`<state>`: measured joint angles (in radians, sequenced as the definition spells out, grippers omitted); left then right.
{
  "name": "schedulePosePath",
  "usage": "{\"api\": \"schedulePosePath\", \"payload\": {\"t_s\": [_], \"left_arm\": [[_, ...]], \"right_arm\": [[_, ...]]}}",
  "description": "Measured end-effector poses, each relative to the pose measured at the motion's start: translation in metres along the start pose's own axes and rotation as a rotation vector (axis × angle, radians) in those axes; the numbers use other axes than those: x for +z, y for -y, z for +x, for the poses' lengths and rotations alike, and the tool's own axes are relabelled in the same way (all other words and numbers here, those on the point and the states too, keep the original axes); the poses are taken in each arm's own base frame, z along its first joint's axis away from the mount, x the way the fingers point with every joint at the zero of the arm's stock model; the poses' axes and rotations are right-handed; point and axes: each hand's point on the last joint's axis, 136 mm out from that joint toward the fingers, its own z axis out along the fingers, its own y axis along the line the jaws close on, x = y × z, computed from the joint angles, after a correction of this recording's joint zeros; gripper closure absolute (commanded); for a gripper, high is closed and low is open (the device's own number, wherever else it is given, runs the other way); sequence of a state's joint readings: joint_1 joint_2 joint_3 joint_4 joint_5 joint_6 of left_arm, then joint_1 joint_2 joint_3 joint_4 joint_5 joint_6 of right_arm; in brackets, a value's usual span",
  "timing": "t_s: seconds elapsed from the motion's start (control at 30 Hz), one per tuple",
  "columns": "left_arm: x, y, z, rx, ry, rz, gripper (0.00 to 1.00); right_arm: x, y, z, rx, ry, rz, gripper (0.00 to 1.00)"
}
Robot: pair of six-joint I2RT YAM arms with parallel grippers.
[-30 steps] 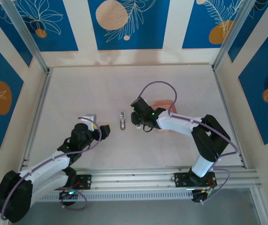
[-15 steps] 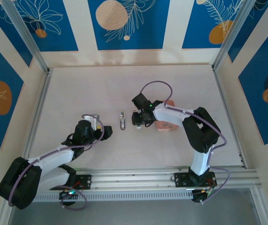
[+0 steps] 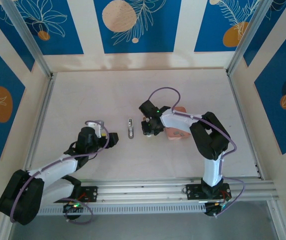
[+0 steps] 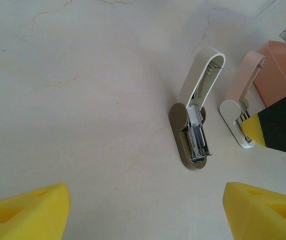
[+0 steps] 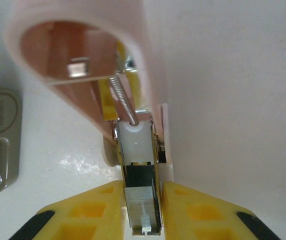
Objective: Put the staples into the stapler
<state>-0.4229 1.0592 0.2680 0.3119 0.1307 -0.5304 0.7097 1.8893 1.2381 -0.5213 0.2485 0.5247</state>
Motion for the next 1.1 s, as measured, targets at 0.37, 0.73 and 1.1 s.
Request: {"api": "schedulePosePath", "payload": {"t_s": [0.37,0.73,1.1], "left_arm": [[-0.01,0.007,-0.003,0.014,0.003,0.023,0.22],[-0.02,0.026,0.011,-0.127,-0.084,0.125,0.41],[-0.017,0.056,0.013,-0.262,-0.168,0.199,0.5]], "right_arm": [[-0.016,-0.017,0.035,0.045,-0.014,-0.007,0.74],[-0.033,-0.03,0.048,0.093,0.006,-0.071,0.58],[-0.065,0.004,0.034,0.215,0.121,-0.219,0.57]]}}
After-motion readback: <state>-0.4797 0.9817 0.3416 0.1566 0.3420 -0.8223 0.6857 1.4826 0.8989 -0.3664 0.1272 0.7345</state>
